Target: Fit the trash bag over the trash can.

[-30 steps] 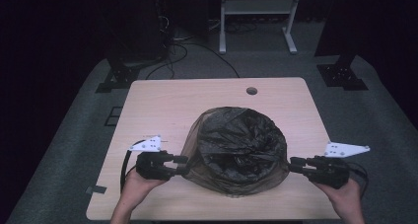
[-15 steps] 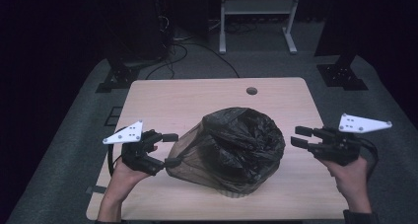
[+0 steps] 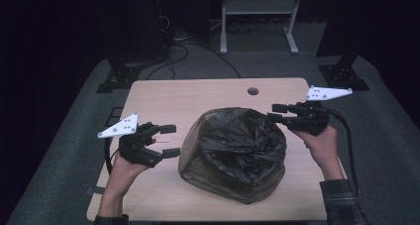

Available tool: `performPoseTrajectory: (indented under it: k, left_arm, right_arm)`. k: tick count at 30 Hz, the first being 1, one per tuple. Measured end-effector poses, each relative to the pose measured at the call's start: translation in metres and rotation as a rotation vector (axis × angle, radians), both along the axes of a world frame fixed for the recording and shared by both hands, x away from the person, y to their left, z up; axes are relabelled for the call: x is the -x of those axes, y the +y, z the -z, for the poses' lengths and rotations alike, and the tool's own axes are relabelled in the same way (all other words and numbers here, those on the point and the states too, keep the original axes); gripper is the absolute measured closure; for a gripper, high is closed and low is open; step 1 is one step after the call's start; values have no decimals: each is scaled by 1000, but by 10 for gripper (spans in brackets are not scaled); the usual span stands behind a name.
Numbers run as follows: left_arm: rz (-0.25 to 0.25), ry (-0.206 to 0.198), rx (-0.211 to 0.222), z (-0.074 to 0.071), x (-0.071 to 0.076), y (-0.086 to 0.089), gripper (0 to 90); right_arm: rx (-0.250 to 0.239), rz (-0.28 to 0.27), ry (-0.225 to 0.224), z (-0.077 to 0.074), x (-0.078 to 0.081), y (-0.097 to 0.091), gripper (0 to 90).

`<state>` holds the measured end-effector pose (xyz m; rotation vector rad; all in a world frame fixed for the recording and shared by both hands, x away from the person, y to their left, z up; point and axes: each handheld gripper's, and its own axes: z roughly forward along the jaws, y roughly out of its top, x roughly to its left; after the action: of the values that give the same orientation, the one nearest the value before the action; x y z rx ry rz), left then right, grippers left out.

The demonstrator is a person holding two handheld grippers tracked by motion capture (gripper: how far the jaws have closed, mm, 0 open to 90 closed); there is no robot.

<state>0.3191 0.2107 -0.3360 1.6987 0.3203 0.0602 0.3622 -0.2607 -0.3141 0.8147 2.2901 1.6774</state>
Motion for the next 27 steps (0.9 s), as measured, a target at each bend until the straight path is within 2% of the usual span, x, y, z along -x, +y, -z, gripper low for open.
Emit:
performPoseTrajectory:
  k: [3,6,9,10,12,15,21,22,24,27]
  left_arm:
    - [21,24,5,6,-11,-13,214]
    - [20,48,2,11,-21,-25,226]
    - [27,68,0,14,-30,-34,267]
    - [27,66,-3,14,-31,-36,304]
    - [30,73,-8,14,-33,-39,357]
    - [39,69,-6,14,-36,-41,497]
    - [7,40,6,11,-40,-37,811]
    - [-8,33,-7,10,-41,-36,856]
    - [-28,32,-16,12,-44,-36,897]
    - [-66,42,-26,15,-49,-34,898]
  right_arm:
    - [7,-17,20,5,-8,5,574]
    - [17,-30,35,8,-12,9,633]
    - [27,-34,44,10,-13,11,725]
    - [31,-37,46,10,-13,12,770]
    - [28,-42,43,10,-13,12,792]
    - [19,-39,40,10,-12,11,810]
    - [10,-32,24,8,-12,10,896]
    - [15,-26,22,7,-13,10,896]
    - [13,-19,26,8,-14,10,900]
    - [12,-9,26,9,-18,10,900]
